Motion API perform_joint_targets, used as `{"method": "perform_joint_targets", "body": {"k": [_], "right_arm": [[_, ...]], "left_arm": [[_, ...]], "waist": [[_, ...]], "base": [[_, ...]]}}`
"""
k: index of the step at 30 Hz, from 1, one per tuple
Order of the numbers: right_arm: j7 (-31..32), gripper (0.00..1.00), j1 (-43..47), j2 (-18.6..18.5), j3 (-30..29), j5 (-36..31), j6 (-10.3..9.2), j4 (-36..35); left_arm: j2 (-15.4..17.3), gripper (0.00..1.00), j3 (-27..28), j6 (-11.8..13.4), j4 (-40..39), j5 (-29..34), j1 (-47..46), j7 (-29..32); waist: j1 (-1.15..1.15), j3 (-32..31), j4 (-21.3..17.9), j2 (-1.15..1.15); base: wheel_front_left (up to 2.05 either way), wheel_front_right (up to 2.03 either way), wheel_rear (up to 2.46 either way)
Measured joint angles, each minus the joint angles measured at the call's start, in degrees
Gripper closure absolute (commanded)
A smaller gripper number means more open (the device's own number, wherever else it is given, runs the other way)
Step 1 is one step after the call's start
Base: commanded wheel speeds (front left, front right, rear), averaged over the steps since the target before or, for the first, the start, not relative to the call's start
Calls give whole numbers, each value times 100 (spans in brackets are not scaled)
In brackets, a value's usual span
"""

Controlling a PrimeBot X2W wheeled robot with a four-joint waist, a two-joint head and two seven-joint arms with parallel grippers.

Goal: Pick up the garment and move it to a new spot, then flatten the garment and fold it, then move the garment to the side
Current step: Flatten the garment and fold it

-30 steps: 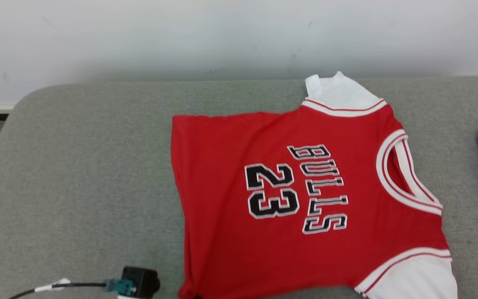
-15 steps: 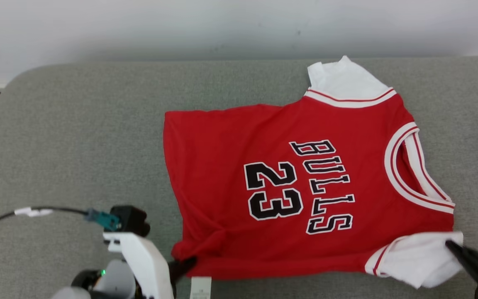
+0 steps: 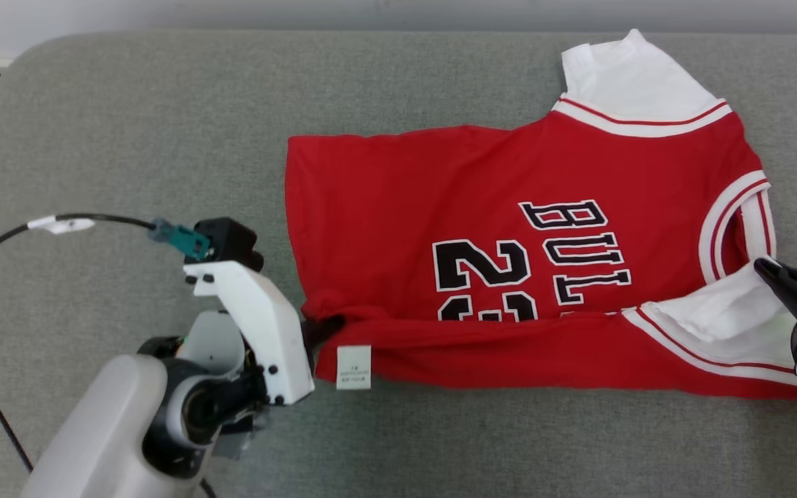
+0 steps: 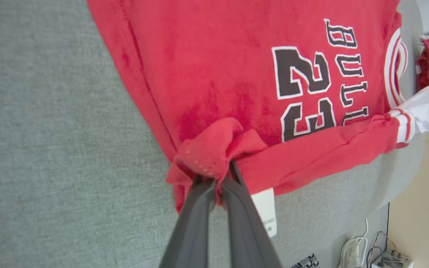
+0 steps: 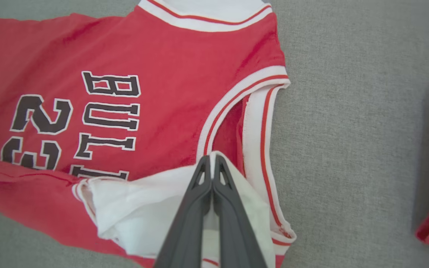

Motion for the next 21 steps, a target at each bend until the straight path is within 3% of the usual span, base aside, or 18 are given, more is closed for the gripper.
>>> {"method": "perform_joint_targets", "body": {"k": [1,2,3,4,10,18,21], "right_arm": [[-100,95,-48,-7,54,-31,0,75],[-190,66,-85,-2,81,-30,0,135],[-280,18,-113,0,122,-25,0,186],[-397,0,-123,9,142,-24,0,234],[-987,0,54,-51,188,64,0,230],[-1445,0,1077,-566,58,116,0,-281],[-1569,0,1443,-777,10,71,0,-287]], "left_arm": [[-57,26,14,3,47,5,-66,-37],[-132,0,43,37,87,4,-105,-93],[-191,0,58,52,120,2,-130,-132],[-218,0,55,37,140,2,-142,-175],[-216,0,254,-21,-30,-71,110,-535],[408,0,241,-257,-794,249,1024,-864],[493,0,116,-299,-892,383,1246,-953]], "waist": [[0,20,22,0],[0,30,39,0],[0,28,48,0],[0,15,48,0],[0,-211,0,0],[-1,-634,-132,0],[-1,-627,-155,0]], "base": [[0,0,0],[0,0,0],[0,0,0],[0,0,0],[0,0,0],[0,0,0],[0,0,0]]}}
